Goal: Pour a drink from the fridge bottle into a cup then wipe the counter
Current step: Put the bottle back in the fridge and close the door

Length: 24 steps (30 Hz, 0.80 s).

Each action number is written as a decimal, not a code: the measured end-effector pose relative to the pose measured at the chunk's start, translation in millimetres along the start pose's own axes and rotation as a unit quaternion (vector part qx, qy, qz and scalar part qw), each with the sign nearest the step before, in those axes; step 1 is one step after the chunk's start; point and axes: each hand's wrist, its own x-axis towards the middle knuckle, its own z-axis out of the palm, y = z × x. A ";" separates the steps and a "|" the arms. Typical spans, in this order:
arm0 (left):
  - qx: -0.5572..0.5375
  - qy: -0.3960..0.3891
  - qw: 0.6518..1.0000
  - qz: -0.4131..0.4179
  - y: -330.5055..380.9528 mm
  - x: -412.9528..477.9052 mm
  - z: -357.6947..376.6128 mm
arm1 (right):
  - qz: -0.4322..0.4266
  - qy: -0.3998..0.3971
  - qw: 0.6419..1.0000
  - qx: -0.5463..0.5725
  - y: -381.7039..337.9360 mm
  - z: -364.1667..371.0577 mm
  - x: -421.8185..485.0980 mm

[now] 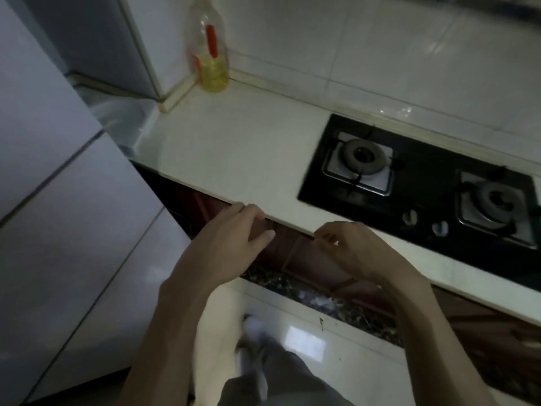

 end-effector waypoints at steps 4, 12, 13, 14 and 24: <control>0.011 -0.035 0.999 0.039 26.1 -10.7 22.9 | 0.055 0.012 0.998 0.009 26.7 3.5 -44.4; 0.081 -0.129 0.980 0.128 119.0 -20.2 72.3 | 0.120 0.117 0.984 0.061 98.3 -14.0 -130.5; 0.084 -0.132 0.978 0.140 135.8 -21.2 78.6 | 0.125 0.138 0.980 0.073 110.4 -17.1 -141.4; 0.087 -0.133 0.976 0.152 152.7 -21.9 85.8 | 0.130 0.161 0.975 0.085 123.1 -20.0 -152.5; 0.062 -0.131 0.954 0.262 346.3 -28.7 205.5 | 0.208 0.293 0.926 0.113 286.6 -56.8 -295.8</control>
